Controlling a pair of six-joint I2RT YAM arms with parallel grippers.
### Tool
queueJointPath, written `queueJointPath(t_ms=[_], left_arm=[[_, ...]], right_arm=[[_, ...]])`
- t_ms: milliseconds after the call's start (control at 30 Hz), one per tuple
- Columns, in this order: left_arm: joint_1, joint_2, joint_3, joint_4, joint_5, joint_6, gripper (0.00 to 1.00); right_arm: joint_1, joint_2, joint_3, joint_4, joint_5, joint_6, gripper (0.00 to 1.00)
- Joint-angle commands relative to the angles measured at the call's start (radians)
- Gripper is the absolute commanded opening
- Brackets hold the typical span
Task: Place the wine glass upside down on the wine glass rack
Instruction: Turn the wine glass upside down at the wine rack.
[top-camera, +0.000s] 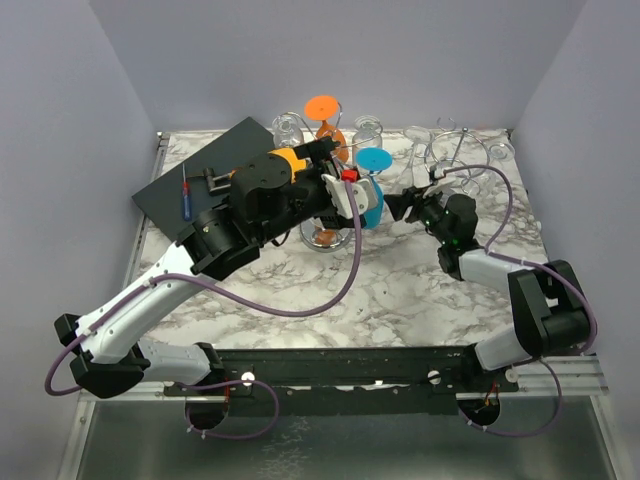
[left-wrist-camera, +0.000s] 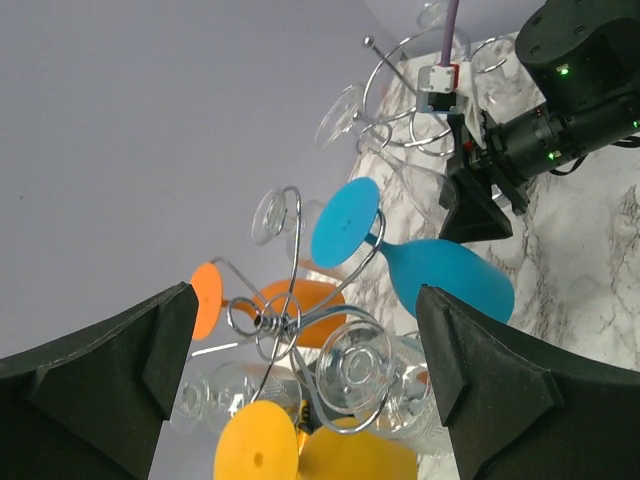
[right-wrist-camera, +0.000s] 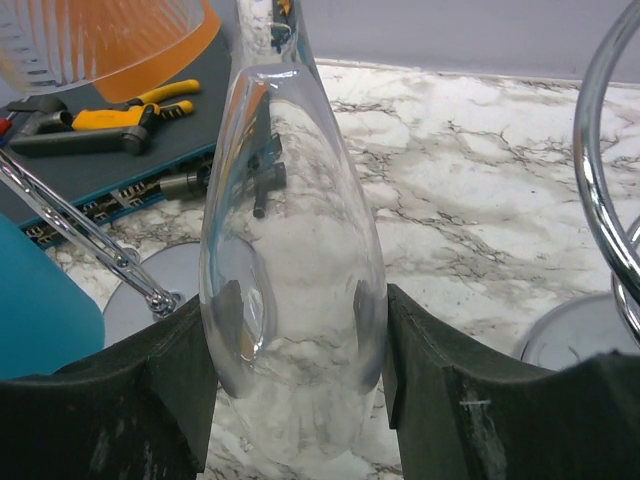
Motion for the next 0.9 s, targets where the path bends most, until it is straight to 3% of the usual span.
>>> queueJointPath(t_ms=[0,867], left_arm=[[0.029,-0.003,0.073,-0.049,-0.125,-0.096,0.99],[0.047,0.009,0.1,-0.073,-0.123,-0.107,0.99]], right_arm=[[0.016,0.063,0.046,0.129,0.044,0.007,0.01],[0.039,0.296,0.116,0.301,0.199,0.031,0.02]])
